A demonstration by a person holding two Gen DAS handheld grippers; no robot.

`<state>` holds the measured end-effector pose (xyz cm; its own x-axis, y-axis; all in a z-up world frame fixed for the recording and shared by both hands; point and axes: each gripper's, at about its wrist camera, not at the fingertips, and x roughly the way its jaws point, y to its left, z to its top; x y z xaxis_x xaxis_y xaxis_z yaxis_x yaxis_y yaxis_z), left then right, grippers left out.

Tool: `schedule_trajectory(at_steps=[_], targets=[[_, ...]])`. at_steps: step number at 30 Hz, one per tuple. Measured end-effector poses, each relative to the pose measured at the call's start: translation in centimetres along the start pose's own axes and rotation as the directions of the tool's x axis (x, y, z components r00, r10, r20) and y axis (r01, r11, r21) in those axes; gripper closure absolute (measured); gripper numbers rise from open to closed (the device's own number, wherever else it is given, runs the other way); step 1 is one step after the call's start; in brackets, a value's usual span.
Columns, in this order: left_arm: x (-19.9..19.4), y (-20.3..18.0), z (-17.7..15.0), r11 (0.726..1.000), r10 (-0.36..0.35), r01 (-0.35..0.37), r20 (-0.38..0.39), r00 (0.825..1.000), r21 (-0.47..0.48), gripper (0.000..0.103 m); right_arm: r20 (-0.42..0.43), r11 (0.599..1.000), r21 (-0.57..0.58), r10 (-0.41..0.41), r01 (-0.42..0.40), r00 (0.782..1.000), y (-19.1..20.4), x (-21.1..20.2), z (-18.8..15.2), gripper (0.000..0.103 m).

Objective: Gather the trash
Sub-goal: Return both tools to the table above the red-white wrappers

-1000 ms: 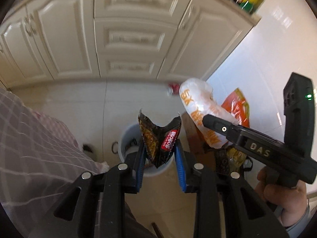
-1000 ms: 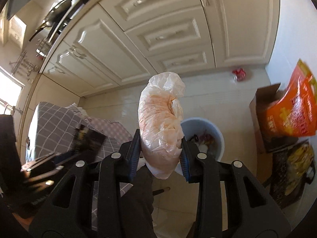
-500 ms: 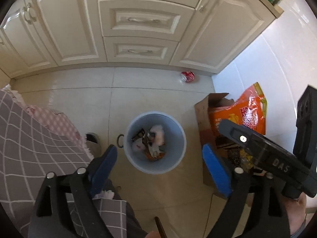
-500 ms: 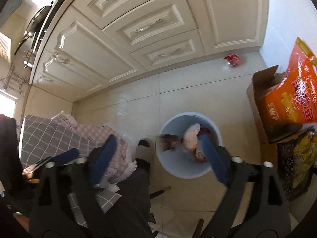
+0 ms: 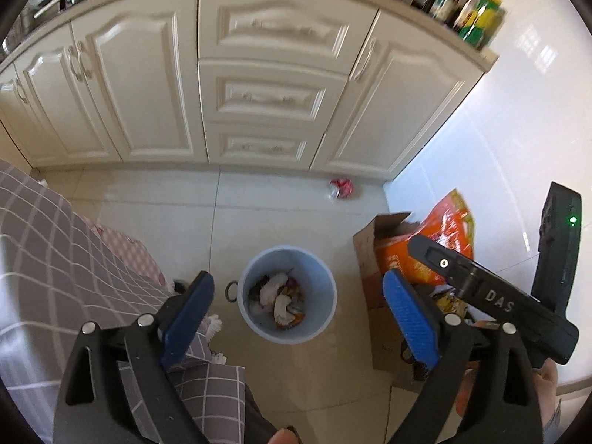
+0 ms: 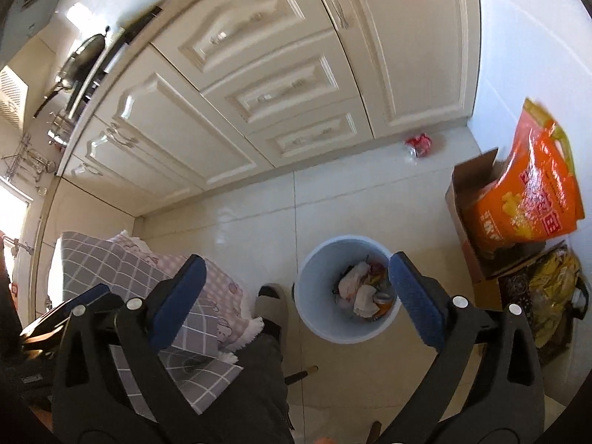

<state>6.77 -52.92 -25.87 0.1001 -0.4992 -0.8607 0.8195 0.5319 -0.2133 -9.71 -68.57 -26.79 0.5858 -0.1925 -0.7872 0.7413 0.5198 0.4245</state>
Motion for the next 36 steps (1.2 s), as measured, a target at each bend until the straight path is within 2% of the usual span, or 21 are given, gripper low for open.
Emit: schedule_trajectory(at_steps=[7,11,17,25,36], targets=[[-5.8,0.1,-0.3,1.0,0.001,-0.003,0.101,0.995,0.017,0.011,0.079,0.998,-0.061,0.014,-0.01,0.997,4.0,-4.0,0.3,0.006],[-9.5,0.9,-0.8,1.0,0.005,-0.007,0.174,0.985,0.012,0.011,0.126,0.993,-0.112,0.044,-0.03,0.991,7.1,-6.7,0.1,0.006],[-16.1,3.1,-2.0,0.999,0.043,-0.045,0.297,0.954,-0.002,0.01,0.184,0.973,-0.213,0.126,-0.086,0.975,12.9,-10.6,-0.4,0.006],[-22.5,7.1,-3.9,0.992,0.124,-0.108,0.395,0.91,-0.062,0.009,0.209,0.929,-0.335,0.238,-0.16,0.948,20.4,-13.7,-1.7,0.006],[-27.6,13.0,-7.1,0.964,0.256,-0.192,0.448,0.856,-0.185,0.009,0.162,0.856,-0.458,0.344,-0.239,0.925,28.0,-14.6,-4.6,0.006]])
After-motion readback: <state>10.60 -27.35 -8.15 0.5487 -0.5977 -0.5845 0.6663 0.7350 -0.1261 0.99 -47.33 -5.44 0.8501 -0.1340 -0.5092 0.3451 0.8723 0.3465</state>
